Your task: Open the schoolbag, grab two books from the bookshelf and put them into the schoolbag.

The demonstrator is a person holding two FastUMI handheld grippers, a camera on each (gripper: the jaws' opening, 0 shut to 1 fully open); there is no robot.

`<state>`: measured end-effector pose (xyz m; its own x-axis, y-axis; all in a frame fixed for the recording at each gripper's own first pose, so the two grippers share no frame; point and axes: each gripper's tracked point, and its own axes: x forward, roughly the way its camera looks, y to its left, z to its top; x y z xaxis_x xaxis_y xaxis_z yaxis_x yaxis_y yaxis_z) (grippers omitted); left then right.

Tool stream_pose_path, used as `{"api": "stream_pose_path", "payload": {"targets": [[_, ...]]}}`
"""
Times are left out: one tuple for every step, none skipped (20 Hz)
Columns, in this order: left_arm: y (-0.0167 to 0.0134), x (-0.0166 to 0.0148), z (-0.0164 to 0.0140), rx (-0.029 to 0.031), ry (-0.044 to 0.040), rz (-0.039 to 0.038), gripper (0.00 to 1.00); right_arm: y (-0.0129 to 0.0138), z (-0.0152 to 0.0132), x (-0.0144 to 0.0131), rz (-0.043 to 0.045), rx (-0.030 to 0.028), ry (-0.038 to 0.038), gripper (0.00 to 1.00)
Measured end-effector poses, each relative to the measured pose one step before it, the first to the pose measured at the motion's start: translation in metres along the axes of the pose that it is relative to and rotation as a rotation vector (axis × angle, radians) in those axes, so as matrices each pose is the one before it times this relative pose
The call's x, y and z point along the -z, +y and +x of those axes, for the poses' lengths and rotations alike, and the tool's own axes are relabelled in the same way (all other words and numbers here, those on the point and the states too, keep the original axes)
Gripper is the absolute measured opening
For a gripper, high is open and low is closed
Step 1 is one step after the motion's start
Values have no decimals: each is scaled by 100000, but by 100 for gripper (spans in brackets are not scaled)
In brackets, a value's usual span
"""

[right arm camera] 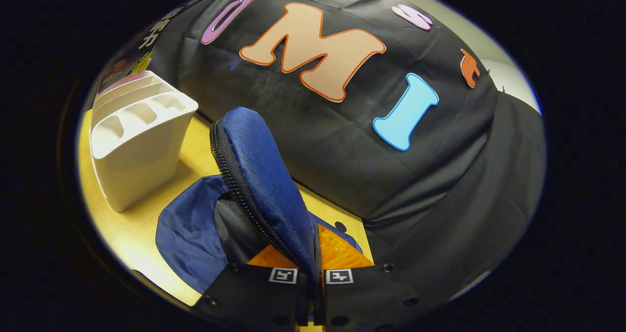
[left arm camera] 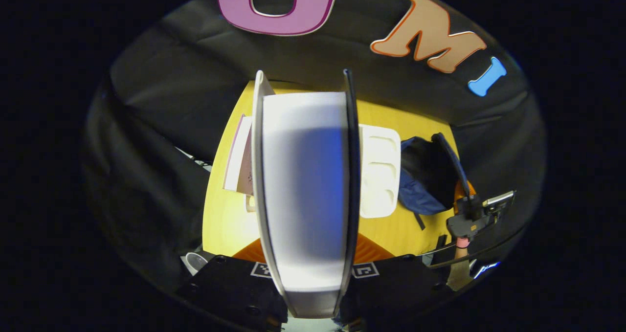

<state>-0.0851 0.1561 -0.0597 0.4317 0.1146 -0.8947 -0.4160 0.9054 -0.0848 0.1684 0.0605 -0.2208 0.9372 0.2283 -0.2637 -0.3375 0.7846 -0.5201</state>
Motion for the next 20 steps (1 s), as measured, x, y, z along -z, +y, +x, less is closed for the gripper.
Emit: {"api": "stream_pose_path", "payload": {"targets": [[-1099,-250,-307,2724,-2348,234,40,-61,59,-18,1020,123,67,7],[-1193,-438,-18,2824,-2399,667,40,-153,-25,86,1283,88,107,7],[-1411,-212,291,3288,-1302,1367,40,-180,-31,-99,1039,104,97,7],[-1454,-216,312,3452,-1046,464,40,-2,46,66,558,223,-21,7],[-1698,-141,594,4025,-672,-225,40,-27,60,-103,530,67,87,7],[-1799,-275,872,4412,-277,-331,41,-83,16,103,811,-114,144,5],[-1547,-141,943,3987,-561,-951,41,46,2,103,763,-59,172,5],[-1522,-397,1126,3732,-1009,-696,41,-24,34,-29,1061,8,184,5],[-1097,-120,1270,3130,-540,153,40,-79,13,-19,1522,-4,40,7],[-975,-31,1501,2621,209,-259,39,-12,-29,73,1410,11,215,5],[-897,347,1617,2565,601,-1175,39,-28,-105,51,1289,-4,194,5],[-903,406,1626,2838,1272,-607,39,-58,32,-21,1165,-30,102,7],[-728,403,1693,2502,1018,-471,39,-43,-26,10,990,-24,162,7],[-488,675,1631,1656,1752,-534,39,-91,-25,-6,719,-52,171,7],[-374,639,1586,1513,1543,-1147,39,-43,-122,-8,714,-33,119,7],[-380,546,1616,1201,1929,-2306,39,-101,-23,-47,649,-34,160,7],[-279,600,1228,1240,2035,-1972,39,-143,-179,20,487,-79,181,7],[-257,259,1324,1556,1007,-1481,39,-85,111,22,509,44,112,7],[-409,206,1648,1763,105,-1504,39,-57,-123,-23,626,-59,191,7],[-406,-100,1524,2317,-401,-1671,39,-2,-48,76,724,-33,249,7]]}}
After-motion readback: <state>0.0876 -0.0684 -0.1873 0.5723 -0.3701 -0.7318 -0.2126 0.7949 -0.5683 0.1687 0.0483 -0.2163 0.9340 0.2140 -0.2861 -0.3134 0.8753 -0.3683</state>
